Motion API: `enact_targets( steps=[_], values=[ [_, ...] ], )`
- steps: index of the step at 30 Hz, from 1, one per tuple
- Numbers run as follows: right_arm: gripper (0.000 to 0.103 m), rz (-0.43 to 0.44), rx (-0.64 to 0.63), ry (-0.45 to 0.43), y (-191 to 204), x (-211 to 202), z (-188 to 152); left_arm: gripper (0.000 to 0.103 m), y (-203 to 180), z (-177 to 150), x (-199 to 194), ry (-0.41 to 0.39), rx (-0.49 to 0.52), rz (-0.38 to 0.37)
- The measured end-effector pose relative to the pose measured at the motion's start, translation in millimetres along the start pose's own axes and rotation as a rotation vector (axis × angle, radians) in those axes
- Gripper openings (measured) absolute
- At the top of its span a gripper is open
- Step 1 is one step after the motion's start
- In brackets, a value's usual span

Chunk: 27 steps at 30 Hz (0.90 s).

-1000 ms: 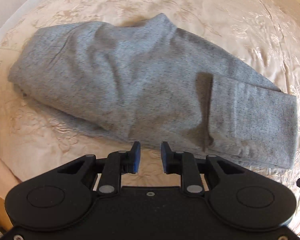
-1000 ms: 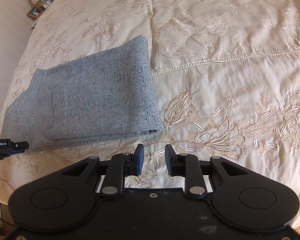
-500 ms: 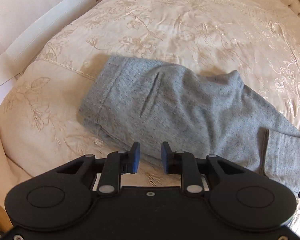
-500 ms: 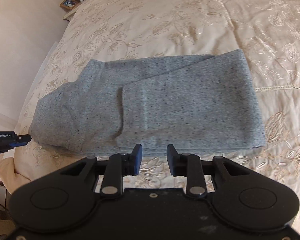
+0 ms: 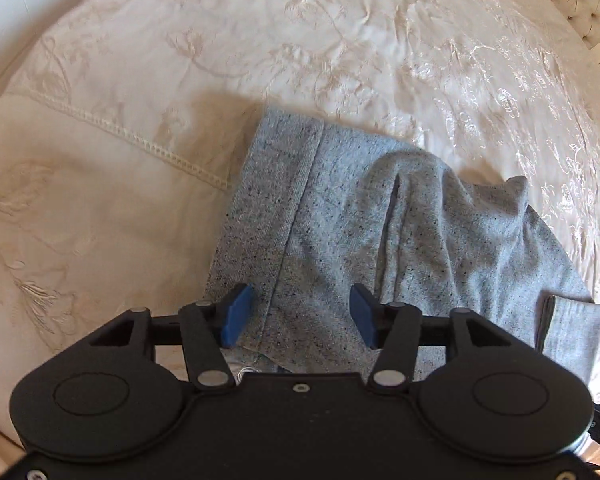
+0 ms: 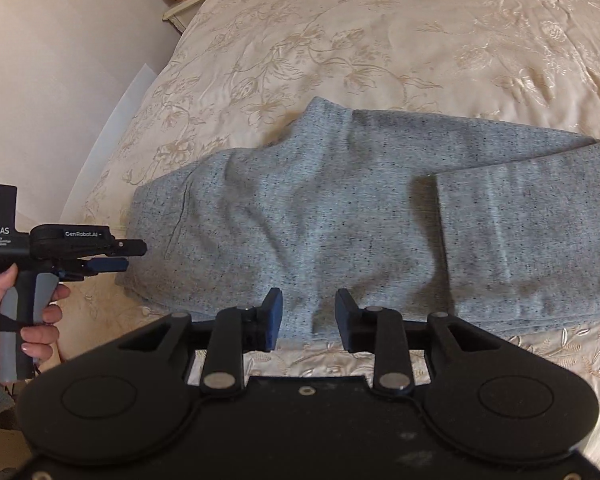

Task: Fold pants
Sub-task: 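Grasp the folded trouser edge with the left tool and lift it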

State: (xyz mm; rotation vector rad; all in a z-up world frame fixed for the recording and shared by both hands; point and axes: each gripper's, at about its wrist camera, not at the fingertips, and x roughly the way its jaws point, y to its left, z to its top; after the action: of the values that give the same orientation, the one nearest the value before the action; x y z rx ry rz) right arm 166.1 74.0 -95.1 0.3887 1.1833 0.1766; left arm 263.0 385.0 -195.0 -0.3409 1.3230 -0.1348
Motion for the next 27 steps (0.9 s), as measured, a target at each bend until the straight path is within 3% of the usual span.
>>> enact_targets(
  steps=[2, 6, 9, 12, 16, 19, 24, 26, 27],
  values=[
    [0.032, -0.008, -0.016, 0.008, 10, 6, 0, 0.064, 7, -2, 12, 0.025, 0.016, -0.002],
    [0.032, -0.025, -0.032, 0.028, 25, 14, -2, 0.080, 7, -5, 24, 0.039, 0.093, -0.024],
    [0.032, -0.036, -0.030, 0.032, 30, 15, -3, 0.080, 11, -4, 17, 0.041, 0.095, -0.048],
    [0.032, -0.041, -0.020, 0.037, 31, 19, -1, 0.080, 26, -10, 11, 0.021, 0.041, -0.016],
    [0.032, -0.045, -0.019, 0.048, 33, 23, -2, 0.082, 47, -23, 17, 0.028, -0.076, -0.088],
    [0.032, -0.046, -0.032, 0.057, 35, 27, -1, 0.093, 38, -22, 25, 0.015, -0.088, -0.112],
    [0.032, -0.037, -0.035, 0.055, 36, 29, 0, 0.100, 18, -1, 44, -0.010, -0.151, -0.128],
    [0.032, -0.037, -0.025, 0.052, 34, 29, 1, 0.100, 9, 5, 48, -0.014, -0.169, -0.099],
    [0.032, -0.038, -0.019, 0.050, 33, 30, 1, 0.085, 5, 5, 44, -0.032, -0.144, -0.107]
  ],
)
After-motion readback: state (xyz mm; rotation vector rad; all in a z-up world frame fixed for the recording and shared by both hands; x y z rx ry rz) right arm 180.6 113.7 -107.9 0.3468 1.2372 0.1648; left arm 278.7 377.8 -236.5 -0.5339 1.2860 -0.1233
